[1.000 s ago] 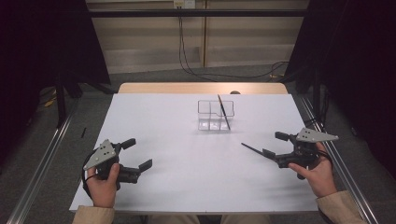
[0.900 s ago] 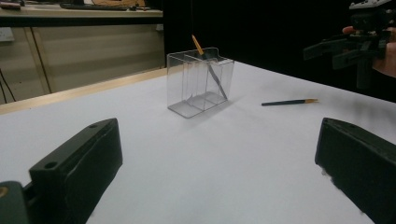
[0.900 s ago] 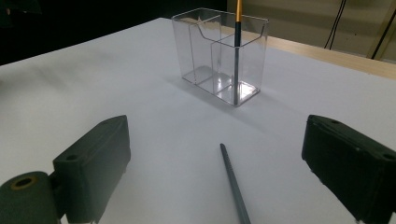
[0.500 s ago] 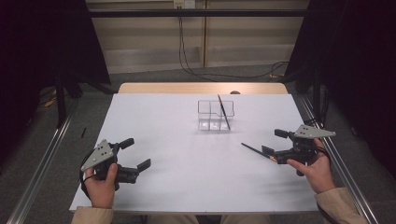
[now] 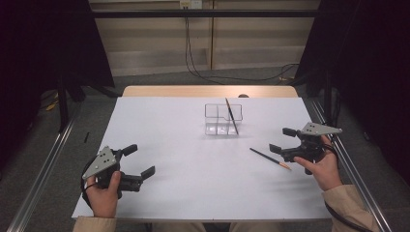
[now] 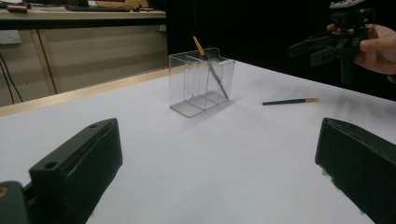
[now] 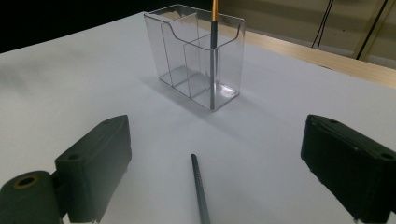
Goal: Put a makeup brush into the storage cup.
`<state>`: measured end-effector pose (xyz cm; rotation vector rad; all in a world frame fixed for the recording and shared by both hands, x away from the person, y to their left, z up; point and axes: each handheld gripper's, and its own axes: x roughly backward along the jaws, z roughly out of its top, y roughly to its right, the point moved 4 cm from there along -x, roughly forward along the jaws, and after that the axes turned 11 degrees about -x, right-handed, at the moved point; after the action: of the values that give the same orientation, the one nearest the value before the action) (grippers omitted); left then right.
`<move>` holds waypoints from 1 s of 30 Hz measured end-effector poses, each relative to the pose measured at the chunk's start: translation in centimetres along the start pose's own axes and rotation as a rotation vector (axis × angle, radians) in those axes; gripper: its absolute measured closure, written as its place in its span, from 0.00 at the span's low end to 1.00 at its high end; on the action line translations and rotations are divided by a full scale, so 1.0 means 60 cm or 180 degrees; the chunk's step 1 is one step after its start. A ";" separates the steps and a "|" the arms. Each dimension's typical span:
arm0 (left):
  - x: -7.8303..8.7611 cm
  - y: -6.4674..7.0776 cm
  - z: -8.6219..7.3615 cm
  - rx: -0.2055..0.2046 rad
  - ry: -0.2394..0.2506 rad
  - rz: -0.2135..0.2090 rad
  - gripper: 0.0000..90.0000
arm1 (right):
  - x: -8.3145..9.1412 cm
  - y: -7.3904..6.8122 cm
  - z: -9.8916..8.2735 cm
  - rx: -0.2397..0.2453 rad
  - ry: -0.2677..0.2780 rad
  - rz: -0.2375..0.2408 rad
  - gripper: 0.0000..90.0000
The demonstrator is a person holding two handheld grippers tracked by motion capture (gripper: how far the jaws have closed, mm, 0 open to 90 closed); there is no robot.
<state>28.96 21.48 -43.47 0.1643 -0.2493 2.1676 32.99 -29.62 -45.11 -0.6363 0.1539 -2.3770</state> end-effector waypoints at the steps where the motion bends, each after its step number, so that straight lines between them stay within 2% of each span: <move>1: 0.000 0.001 0.000 -0.0001 0.0001 0.0000 0.01 | -0.002 0.001 0.001 0.0001 -0.0005 -0.0004 0.09; 7: -0.001 0.001 0.001 -0.0017 -0.0002 -0.0008 0.01 | -0.012 0.004 0.006 0.0012 -0.0109 -0.0019 0.09; 16: -0.005 0.000 0.002 -0.0019 0.0000 -0.0023 0.01 | -0.026 0.009 0.015 0.0034 -0.0174 -0.0052 0.10; 19: -0.006 0.000 0.002 -0.0027 -0.0009 -0.0039 0.01 | -0.030 0.012 0.016 0.0053 -0.0254 -0.0074 0.10; 30: -0.010 0.001 0.002 -0.0029 -0.0020 -0.0053 0.01 | -0.039 0.023 0.011 -0.0022 -0.0679 -0.0159 0.11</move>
<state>29.26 20.96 -43.48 0.1674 -0.2607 2.1495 35.67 -29.18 -45.85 -0.9006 0.0535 -2.3382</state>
